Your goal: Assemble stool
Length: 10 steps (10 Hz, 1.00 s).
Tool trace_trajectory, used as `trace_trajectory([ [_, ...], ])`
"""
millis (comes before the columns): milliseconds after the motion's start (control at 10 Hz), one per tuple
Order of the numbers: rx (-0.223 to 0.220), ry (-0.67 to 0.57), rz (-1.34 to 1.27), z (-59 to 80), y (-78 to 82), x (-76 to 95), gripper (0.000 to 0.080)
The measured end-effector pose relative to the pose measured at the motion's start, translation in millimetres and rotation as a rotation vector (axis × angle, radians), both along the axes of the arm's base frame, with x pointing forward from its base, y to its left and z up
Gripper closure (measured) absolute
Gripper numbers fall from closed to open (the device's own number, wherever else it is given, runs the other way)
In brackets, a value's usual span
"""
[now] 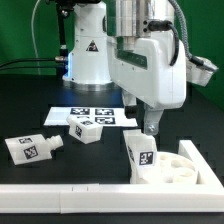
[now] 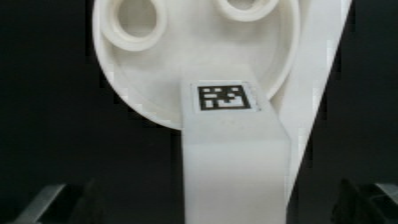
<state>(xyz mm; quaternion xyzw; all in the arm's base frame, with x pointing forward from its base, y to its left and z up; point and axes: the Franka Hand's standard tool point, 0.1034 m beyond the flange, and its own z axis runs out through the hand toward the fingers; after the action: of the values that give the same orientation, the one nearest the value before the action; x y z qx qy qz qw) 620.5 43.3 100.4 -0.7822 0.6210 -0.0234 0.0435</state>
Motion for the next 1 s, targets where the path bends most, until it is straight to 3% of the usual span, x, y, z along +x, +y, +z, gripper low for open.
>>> trace_trajectory([
  [300,0.029,0.005,0.240,11.0,-12.3,-15.2,0.0150],
  [400,0.018,0.000,0.283,13.6,-6.0,-15.3,0.0150],
  [800,0.004,-0.010,0.494,11.8,-8.5,-17.4,0.0150],
  [1000,0.024,-0.011,0.580,12.8,-21.6,-35.8,0.0150],
])
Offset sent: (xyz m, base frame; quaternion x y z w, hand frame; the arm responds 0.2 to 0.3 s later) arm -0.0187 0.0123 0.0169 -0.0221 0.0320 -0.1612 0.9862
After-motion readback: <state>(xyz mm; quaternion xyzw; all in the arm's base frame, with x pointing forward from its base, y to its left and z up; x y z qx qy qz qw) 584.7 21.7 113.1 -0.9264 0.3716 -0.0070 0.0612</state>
